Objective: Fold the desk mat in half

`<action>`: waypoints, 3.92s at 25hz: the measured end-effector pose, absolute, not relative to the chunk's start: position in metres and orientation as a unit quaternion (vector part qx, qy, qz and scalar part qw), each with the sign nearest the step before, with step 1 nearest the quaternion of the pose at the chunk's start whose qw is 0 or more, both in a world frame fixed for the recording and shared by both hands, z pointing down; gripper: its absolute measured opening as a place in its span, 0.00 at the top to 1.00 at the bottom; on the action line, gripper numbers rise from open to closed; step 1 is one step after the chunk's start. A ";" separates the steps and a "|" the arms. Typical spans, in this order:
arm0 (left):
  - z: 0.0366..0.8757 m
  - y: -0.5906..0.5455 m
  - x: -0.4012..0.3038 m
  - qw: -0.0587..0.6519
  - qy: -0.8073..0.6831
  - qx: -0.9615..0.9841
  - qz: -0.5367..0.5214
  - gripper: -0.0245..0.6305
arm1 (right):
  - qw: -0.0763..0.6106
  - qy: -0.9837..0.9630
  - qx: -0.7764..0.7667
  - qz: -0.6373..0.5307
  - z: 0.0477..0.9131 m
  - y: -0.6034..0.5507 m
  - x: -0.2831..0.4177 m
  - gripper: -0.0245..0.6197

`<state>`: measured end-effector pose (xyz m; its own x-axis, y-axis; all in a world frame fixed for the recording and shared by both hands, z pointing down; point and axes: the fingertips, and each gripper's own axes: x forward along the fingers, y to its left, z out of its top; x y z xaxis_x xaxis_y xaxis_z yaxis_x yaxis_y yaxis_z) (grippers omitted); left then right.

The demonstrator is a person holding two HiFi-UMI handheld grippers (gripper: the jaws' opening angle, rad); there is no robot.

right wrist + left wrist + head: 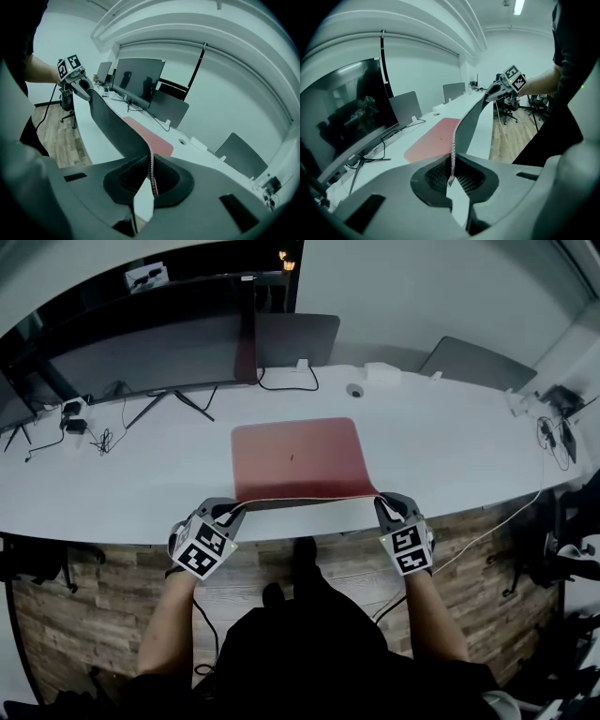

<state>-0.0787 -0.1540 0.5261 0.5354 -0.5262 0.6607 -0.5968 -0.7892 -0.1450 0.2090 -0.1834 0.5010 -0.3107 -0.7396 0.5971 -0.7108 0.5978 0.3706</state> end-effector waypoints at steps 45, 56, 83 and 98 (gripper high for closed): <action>0.644 -0.397 -0.116 0.261 -0.474 0.722 0.431 0.92 | 0.410 -0.865 0.275 0.093 0.644 -0.476 0.168 0.87; 0.659 -0.406 -0.123 0.275 -0.484 0.711 0.429 0.92 | 0.408 -0.866 0.270 0.100 0.648 -0.487 0.166 0.85; 0.639 -0.418 -0.132 0.191 -0.547 0.703 0.413 0.71 | 0.344 -0.847 0.392 0.100 0.601 -0.409 0.236 0.75; 0.539 -0.294 -0.118 0.158 -0.514 0.797 0.277 0.71 | 0.311 -0.854 0.412 0.064 0.536 -0.270 0.170 0.82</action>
